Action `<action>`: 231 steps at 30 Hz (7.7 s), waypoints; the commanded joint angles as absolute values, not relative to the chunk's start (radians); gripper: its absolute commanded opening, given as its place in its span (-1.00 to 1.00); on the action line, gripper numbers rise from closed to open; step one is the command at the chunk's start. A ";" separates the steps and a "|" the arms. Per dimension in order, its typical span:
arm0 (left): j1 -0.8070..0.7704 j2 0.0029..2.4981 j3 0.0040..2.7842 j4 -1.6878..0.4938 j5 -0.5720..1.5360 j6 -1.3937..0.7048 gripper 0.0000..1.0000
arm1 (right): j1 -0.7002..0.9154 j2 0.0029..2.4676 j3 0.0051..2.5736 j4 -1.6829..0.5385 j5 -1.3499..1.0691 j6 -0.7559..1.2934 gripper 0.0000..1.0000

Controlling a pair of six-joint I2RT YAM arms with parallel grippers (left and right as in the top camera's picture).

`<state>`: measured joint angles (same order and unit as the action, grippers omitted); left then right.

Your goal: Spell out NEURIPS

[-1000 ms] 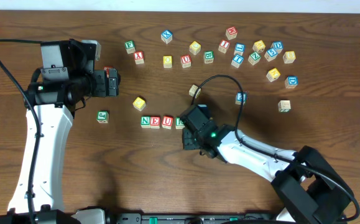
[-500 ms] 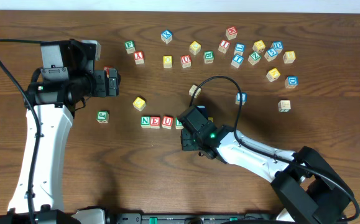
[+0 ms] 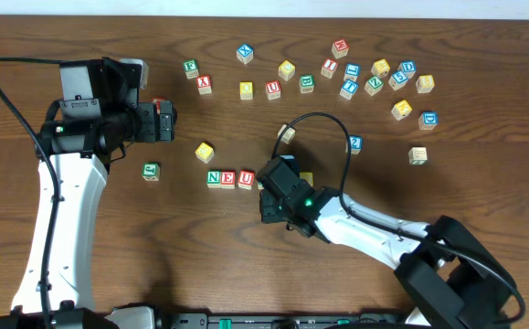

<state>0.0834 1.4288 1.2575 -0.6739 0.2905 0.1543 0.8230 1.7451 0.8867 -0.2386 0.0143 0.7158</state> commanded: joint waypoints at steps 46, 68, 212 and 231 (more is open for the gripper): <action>0.086 1.425 1.274 -0.673 0.303 0.148 0.95 | 0.822 1.781 0.909 -0.204 0.054 0.669 -0.32; 0.086 1.425 1.274 -0.673 0.303 0.148 0.95 | 0.818 1.780 0.941 -0.229 0.062 0.653 -0.35; 0.086 1.425 1.274 -0.678 0.303 0.147 0.95 | 0.817 1.777 0.971 -0.331 0.182 0.682 -0.37; 0.086 1.425 1.274 -0.678 0.303 0.148 0.95 | 0.817 1.777 0.972 -0.356 0.154 0.683 -0.40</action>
<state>0.0834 1.4288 1.2575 -0.6765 0.2905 0.1539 0.8211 1.7691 0.9527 -0.3546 0.1490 0.6945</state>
